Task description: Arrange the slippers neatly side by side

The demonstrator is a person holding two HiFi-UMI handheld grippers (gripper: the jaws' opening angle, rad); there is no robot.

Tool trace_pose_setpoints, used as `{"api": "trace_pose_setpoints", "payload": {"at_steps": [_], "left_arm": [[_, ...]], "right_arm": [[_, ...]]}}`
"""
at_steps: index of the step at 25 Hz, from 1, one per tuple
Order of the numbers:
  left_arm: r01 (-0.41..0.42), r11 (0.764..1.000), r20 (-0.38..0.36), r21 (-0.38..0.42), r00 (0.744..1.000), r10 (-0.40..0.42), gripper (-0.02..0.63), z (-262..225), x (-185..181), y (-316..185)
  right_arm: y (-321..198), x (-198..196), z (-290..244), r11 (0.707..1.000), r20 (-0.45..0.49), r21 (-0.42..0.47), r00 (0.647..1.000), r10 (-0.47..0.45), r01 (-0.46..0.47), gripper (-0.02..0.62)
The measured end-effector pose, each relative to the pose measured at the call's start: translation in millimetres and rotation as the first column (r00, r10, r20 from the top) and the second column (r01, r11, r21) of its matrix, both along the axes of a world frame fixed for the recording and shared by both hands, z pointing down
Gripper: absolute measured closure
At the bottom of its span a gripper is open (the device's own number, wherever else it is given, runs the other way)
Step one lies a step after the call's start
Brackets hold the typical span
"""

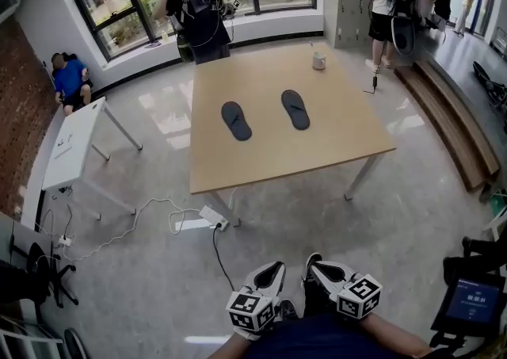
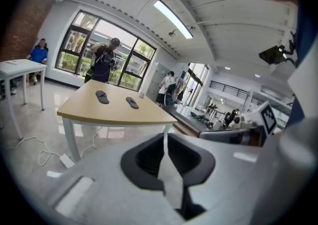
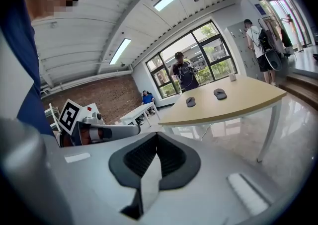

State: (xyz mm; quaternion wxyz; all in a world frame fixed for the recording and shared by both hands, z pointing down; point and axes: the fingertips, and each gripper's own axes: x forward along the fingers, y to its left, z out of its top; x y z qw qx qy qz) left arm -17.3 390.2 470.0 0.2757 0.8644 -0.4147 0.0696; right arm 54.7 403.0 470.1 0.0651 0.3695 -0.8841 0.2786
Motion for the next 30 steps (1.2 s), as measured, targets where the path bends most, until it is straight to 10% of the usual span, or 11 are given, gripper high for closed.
{"api": "trace_pose_setpoints", "payload": {"at_steps": [12,30], "left_arm": [[0.07,0.996,0.058,0.058,0.996,-0.074,0.541,-6,38,-148],[0.163,0.981,0.145,0.11,0.973,-0.178,0.5,-7,10,-232]], "right_arm": [[-158,32,1,0.993,0.03,0.059,0.994,-0.102,0.1,0.585],[-256,66,6,0.989,-0.024,0.09,0.993,-0.118,0.119,0.476]]}}
